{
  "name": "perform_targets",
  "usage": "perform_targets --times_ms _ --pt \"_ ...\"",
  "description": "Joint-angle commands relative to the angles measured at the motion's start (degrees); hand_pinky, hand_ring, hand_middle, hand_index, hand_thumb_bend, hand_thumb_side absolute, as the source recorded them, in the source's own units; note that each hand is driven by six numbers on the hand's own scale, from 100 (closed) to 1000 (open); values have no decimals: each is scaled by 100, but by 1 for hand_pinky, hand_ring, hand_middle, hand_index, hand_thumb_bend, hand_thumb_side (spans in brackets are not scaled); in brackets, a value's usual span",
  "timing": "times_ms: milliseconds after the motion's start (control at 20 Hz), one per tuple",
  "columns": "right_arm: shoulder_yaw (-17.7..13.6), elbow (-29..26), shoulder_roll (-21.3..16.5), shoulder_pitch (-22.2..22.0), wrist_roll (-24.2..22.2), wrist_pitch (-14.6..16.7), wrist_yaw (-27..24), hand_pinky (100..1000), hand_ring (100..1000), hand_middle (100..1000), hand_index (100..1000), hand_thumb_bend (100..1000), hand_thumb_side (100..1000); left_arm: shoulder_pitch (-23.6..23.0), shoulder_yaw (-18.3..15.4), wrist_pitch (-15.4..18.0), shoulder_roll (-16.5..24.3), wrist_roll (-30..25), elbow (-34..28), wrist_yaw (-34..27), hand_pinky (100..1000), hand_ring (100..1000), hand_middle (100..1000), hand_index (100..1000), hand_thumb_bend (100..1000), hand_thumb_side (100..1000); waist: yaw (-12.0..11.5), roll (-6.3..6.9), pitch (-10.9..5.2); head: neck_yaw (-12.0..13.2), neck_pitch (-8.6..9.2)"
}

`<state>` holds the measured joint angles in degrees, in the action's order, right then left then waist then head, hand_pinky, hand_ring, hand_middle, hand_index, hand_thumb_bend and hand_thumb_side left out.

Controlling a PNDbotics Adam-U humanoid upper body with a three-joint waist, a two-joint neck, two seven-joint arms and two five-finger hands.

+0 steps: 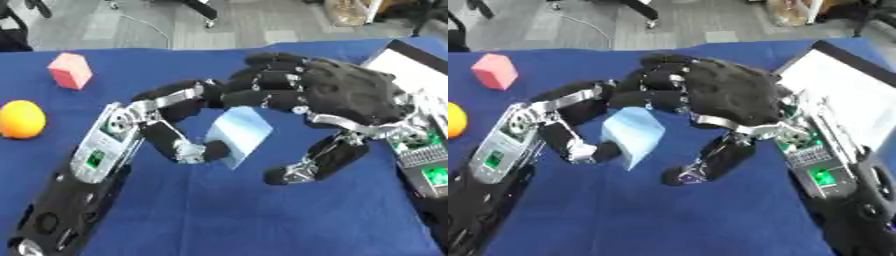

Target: Pick up the objects with one hand, pass them to the other hand, and then place them into the box on the other side of the table.

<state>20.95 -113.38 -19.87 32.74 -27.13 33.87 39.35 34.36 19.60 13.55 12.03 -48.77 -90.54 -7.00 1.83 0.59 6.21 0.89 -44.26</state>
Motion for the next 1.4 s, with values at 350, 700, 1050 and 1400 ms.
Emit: perform_targets --times_ms 350,700,1050,1400 --pt "-85 -121 -14 25 -318 -94 -390 941 892 794 952 509 347 269 116 109 23 -127 -91 44 787 536 519 570 229 397 24 -70 -72 10 15" --pt "-137 -121 54 -25 -645 -202 -612 926 889 778 946 501 353 325 139 136 11 -161 -90 51 788 537 519 570 228 393 42 -68 -67 8 15" --pt "-179 -121 119 -81 -861 -285 -705 918 887 759 932 497 372 360 184 151 9 -104 -157 148 788 537 519 571 228 388 49 -67 -65 -1 15" --pt "-238 -121 193 -149 -1250 -347 -696 919 887 742 935 497 291 418 229 144 -4 -79 -132 196 787 536 518 569 237 382 53 -70 -62 -10 15"
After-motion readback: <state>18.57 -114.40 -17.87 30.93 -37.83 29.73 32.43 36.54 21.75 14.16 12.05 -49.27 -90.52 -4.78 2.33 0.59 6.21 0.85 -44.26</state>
